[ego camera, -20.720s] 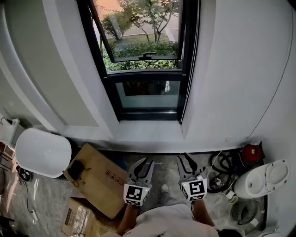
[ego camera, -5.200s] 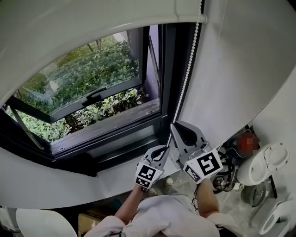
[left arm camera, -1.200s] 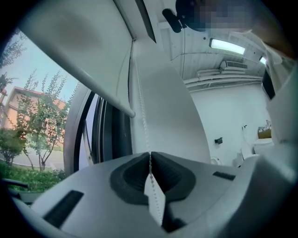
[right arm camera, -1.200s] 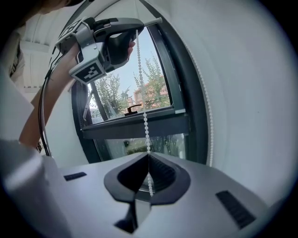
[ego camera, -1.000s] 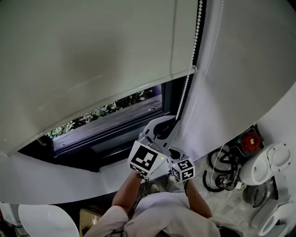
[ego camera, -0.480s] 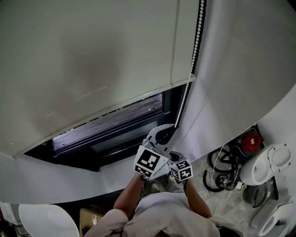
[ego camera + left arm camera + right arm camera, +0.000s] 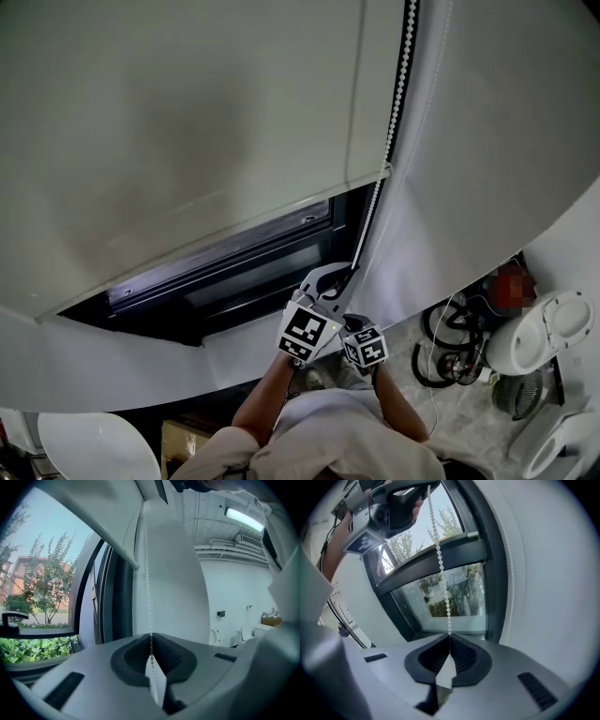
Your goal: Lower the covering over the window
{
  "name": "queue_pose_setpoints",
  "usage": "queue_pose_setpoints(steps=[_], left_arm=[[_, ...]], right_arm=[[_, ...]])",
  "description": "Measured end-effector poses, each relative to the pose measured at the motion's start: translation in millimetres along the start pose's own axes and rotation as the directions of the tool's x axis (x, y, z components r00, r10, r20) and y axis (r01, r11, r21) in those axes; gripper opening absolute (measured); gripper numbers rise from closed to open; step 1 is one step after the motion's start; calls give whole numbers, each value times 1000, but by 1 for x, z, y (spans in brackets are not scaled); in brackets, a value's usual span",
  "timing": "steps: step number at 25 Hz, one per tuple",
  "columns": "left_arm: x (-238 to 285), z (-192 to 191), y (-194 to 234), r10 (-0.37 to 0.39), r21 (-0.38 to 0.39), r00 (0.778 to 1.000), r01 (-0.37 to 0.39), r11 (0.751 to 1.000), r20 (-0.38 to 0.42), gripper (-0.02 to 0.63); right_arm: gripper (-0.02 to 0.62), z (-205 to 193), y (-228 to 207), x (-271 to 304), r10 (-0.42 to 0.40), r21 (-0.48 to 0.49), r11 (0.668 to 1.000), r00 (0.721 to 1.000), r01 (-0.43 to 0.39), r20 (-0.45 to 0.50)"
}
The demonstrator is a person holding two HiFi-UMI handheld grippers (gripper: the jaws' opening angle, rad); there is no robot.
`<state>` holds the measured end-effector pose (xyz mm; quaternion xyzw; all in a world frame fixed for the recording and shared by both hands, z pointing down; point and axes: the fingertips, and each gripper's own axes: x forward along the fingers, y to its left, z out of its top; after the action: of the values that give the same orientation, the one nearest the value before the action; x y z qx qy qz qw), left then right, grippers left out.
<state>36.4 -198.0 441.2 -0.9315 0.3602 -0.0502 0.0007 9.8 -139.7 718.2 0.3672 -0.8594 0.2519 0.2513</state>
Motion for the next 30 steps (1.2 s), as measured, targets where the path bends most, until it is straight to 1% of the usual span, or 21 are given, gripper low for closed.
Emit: queue_pose_setpoints(steps=[3,8,12,15,19,21,23,26,30], left_arm=[[-1,-16,-2,1,-13,1000,-1,1000,-26,21],[-2,-38,-6,3,-35,999,-4,999,-52,21],[0,-56,-10,1,-37,996,-5,999,-90,21],[-1,-71,-12,2,-42,993,-8,999,-122,21],[-4,-83,-12,13,-47,991,-19,999,-132,21],[-5,-84,-12,18,-45,992,-23,999,-127,21],[-6,-83,-13,19,-42,992,-24,999,-123,21],[-8,-83,-15,17,-42,993,-22,999,-119,21],[-11,-84,-18,12,-38,993,-17,999,-117,21]], right_arm=[[2,-11,2,1,5,0,1000,1000,-5,-25],[2,-17,3,0,5,-2,1000,999,-5,-37],[2,-11,6,-6,4,-19,1000,1000,-5,-23],[3,0,8,-14,-1,-33,999,1000,1,4],[13,30,11,-36,-22,-83,996,997,28,78],[66,49,14,-52,-26,-107,993,992,39,127],[94,70,16,-71,-33,-124,991,983,56,181],[103,104,16,-102,-55,-143,985,961,96,270],[103,149,19,-143,-70,-170,974,919,147,388]])
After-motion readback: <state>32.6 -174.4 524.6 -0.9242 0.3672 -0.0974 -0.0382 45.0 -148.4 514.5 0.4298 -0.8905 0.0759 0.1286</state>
